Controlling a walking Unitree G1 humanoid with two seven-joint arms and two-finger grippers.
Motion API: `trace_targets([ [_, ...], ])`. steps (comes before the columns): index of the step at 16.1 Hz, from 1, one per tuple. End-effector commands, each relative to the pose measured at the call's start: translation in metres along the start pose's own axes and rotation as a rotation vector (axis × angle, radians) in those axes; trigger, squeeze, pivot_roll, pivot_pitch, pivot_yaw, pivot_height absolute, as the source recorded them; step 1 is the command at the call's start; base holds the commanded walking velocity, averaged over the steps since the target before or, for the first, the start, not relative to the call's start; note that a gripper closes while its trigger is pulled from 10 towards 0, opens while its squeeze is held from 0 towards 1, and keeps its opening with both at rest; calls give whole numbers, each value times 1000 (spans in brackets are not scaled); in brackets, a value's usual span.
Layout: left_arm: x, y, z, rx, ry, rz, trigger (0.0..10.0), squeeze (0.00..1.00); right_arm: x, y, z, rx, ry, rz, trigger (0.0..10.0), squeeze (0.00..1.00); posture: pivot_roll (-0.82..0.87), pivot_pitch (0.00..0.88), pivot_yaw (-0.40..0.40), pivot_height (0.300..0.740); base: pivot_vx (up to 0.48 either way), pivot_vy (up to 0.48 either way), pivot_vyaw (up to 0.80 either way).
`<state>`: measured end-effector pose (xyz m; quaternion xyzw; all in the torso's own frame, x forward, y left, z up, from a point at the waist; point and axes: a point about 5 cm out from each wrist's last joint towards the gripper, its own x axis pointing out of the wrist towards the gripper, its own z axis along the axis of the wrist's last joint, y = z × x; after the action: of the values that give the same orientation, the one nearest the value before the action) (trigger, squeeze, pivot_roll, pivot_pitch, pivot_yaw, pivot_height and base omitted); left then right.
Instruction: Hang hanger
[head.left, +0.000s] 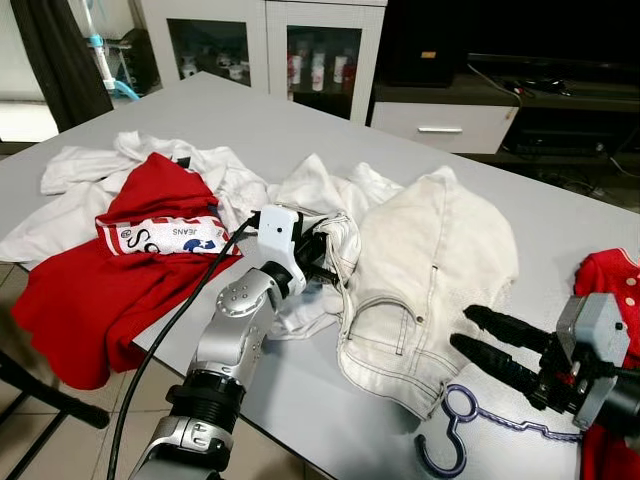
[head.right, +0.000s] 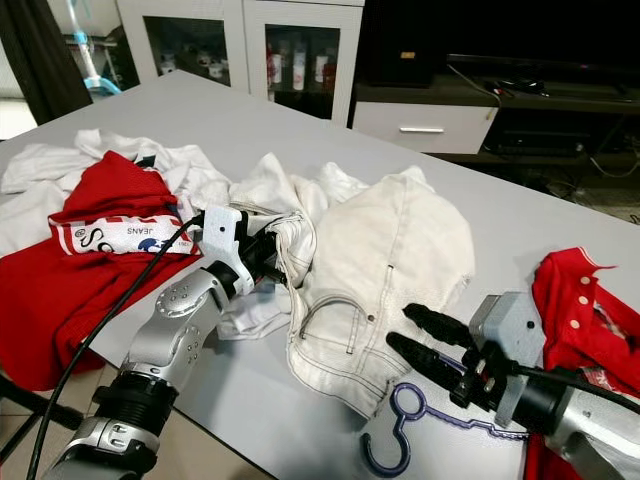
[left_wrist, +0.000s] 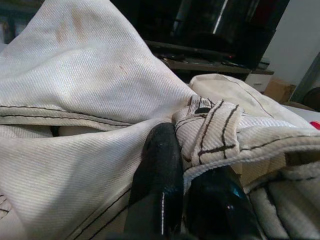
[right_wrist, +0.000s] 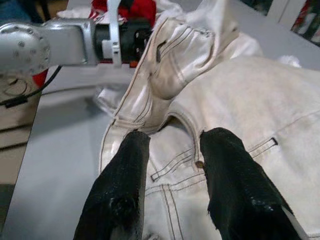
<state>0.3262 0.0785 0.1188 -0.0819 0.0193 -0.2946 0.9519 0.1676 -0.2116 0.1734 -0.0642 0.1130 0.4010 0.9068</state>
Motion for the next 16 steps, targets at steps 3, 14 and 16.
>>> trace_targets([
  [3,4,-1,4,17,-4,0,10000,0,-5,5,-7,1,86,86,10000,0,-137,0,-30,740,0,0,0],
  [14,4,19,15,54,-21,67,10000,0,4,31,-37,43,275,329,10000,0,-121,0,-41,740,0,0,0],
  [16,3,38,30,79,-50,123,10000,0,7,36,-51,88,321,390,10000,0,-113,0,-45,740,0,0,0],
])
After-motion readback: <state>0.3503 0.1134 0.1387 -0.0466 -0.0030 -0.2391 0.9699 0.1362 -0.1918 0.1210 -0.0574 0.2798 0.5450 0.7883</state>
